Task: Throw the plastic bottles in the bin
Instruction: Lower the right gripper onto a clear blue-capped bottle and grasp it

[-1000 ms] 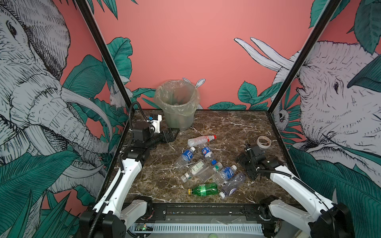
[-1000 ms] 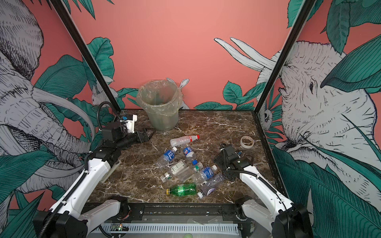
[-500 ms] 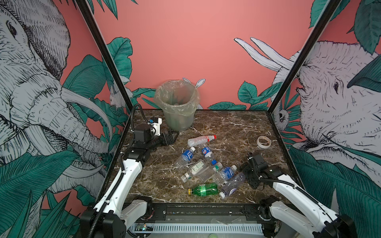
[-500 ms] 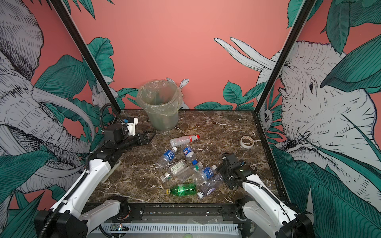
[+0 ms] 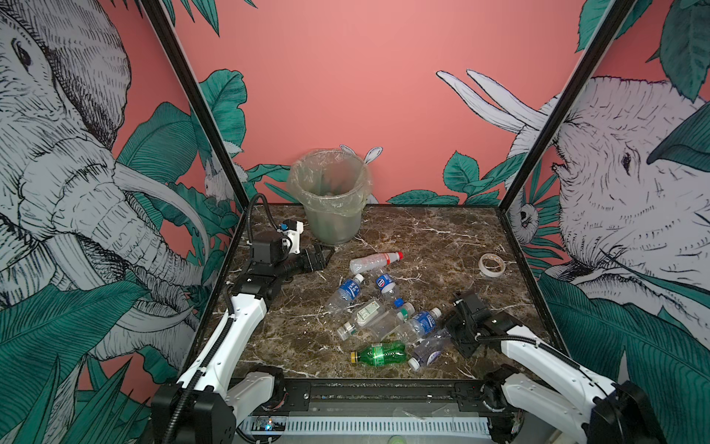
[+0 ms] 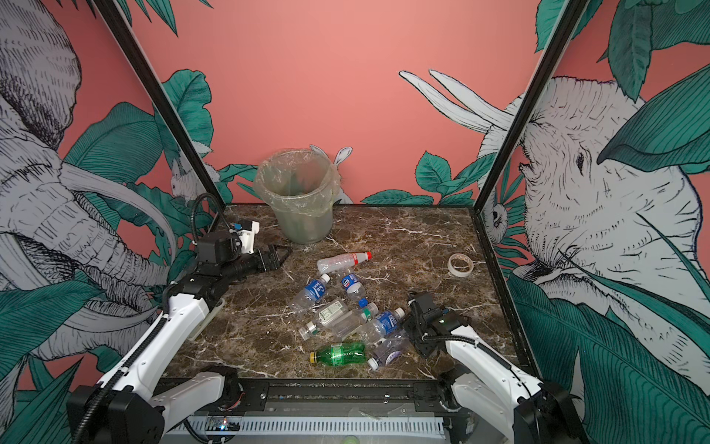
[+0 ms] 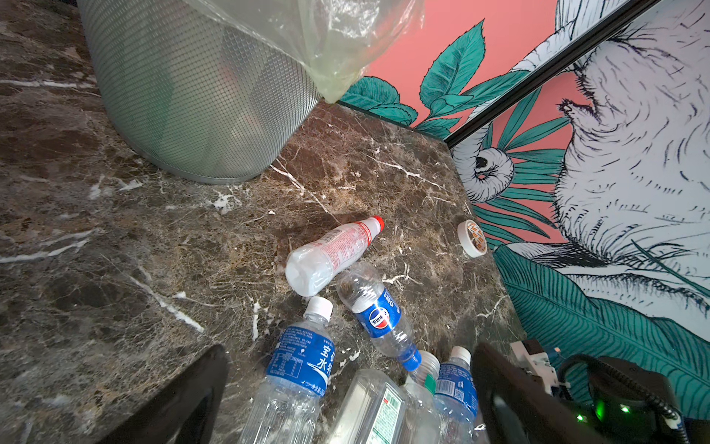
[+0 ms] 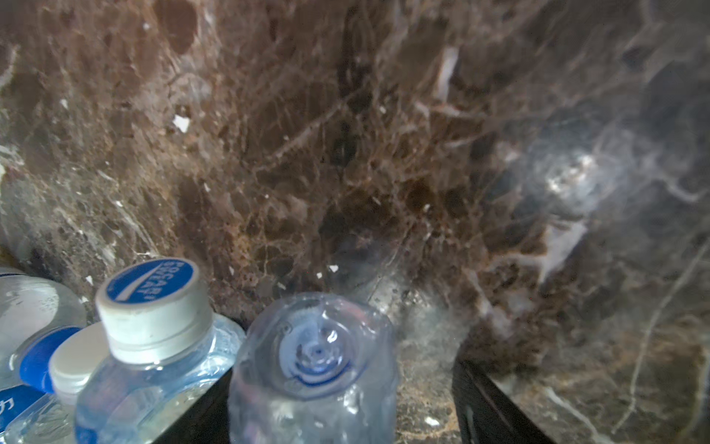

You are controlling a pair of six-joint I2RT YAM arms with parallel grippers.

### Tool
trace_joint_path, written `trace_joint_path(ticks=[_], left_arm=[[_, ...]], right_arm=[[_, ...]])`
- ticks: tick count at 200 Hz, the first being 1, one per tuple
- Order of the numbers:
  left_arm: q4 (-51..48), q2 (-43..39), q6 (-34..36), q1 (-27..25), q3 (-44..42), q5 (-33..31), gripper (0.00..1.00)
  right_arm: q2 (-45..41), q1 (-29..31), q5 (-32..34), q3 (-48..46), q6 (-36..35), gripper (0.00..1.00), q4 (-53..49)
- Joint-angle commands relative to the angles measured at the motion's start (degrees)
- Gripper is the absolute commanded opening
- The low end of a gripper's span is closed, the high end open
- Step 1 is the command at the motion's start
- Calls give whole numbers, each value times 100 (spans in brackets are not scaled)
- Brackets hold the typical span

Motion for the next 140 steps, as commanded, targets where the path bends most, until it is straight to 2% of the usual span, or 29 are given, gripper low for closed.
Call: trace_joint_path(ticks=[1,23,52,77,106,140], left_arm=[[-95,-21,76,0,55,58,99],[-116,-12,87,0,45,34,99],[-163,-2,72,3,45,23,99],[-237,8,11,2,98,83,99],[-331,-2,12,5,128,98,99],[-385,86,-110,1,155,194,99]], right_arm=[[160,110,51,3,385,80,341],[300,150,14,-34,421,74,503],[284,153,40,-38,392,60,532],[100,151,108,1,326,53,321],[-363,151,339,-25,304,47,42],[-1037,151,624,-14,249,45,-180]])
